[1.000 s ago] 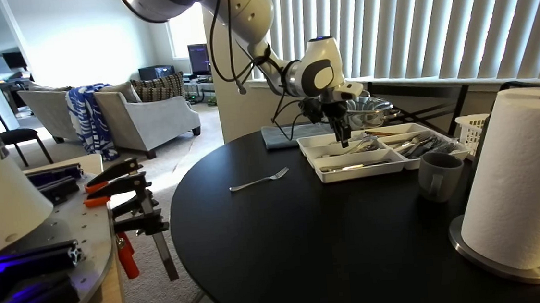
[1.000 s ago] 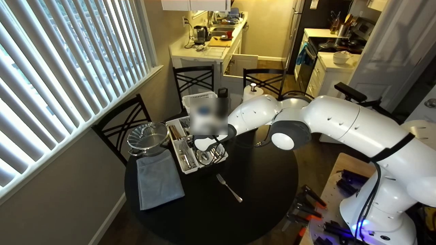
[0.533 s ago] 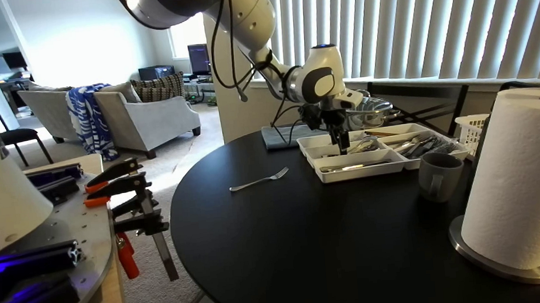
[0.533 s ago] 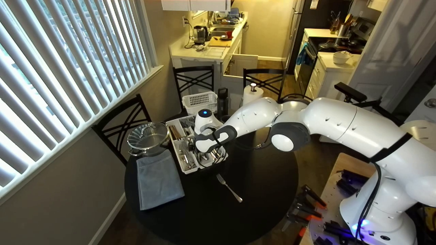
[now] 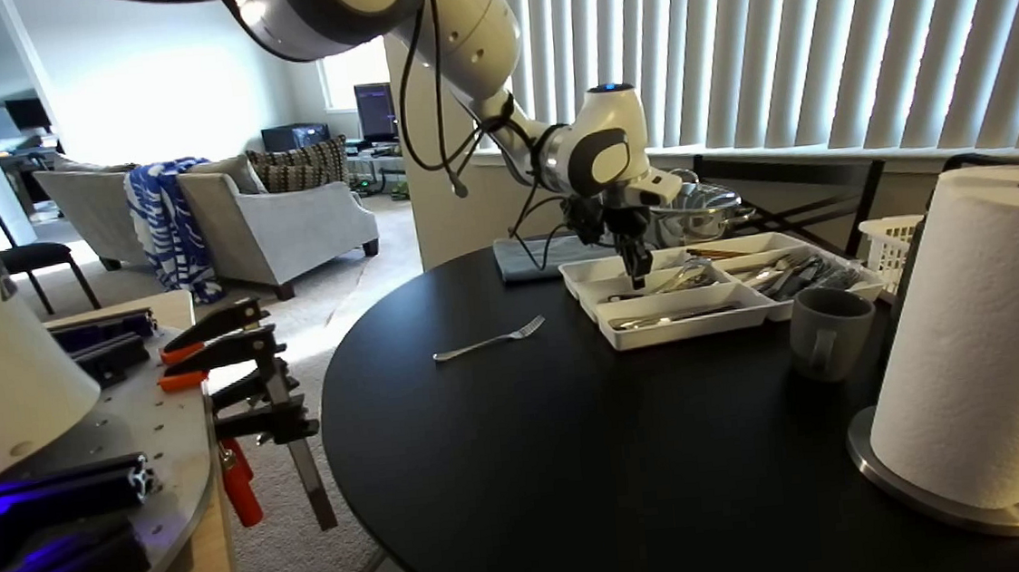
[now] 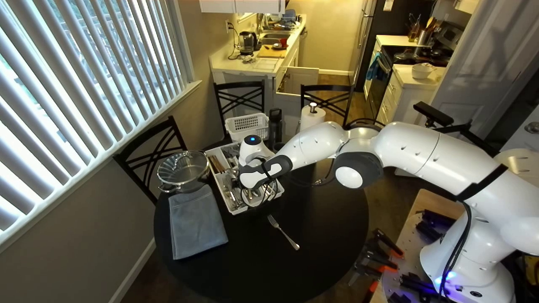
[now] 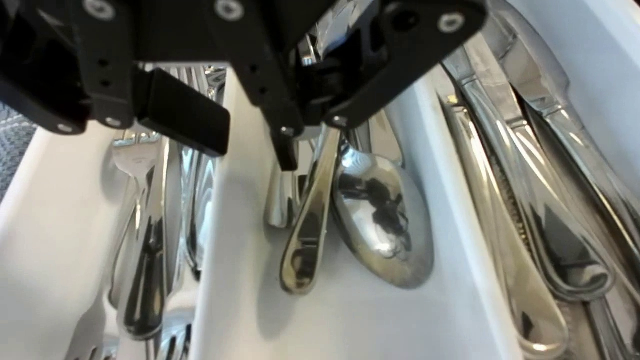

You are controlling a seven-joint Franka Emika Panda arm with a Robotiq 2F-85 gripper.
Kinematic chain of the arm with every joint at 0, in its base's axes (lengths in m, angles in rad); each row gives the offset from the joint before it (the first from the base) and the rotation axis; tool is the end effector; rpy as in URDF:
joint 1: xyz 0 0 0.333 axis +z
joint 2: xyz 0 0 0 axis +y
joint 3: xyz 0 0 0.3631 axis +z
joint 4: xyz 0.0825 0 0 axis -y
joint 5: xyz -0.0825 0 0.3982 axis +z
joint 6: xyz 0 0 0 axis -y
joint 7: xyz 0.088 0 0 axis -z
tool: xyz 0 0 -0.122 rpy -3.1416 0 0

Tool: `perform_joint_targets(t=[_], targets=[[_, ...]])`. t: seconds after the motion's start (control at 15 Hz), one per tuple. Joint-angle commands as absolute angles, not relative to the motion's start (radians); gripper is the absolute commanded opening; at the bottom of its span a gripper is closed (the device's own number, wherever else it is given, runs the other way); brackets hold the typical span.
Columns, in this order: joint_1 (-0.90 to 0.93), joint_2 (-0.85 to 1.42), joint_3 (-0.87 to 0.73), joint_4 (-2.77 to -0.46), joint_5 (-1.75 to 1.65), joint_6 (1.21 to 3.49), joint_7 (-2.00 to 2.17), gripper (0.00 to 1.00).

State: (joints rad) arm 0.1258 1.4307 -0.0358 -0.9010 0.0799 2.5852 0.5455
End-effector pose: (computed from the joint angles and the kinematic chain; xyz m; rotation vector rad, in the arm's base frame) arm 0.8276 0.0874 -0.0086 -2.9354 0.7225 -0.3578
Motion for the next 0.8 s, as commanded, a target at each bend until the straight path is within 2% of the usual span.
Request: perform_joint_targets(t=[0.0, 0.33, 0.73], targets=[[0.083, 1.445, 0.014, -0.911, 0.107, 2.633, 0.500, 0.01], [0.011, 1.448, 0.113, -0.953, 0.134, 2.759, 0.455, 0.00], [-0.024, 1.433, 0.141, -1.007, 0.115, 2.808, 0.456, 0.00]])
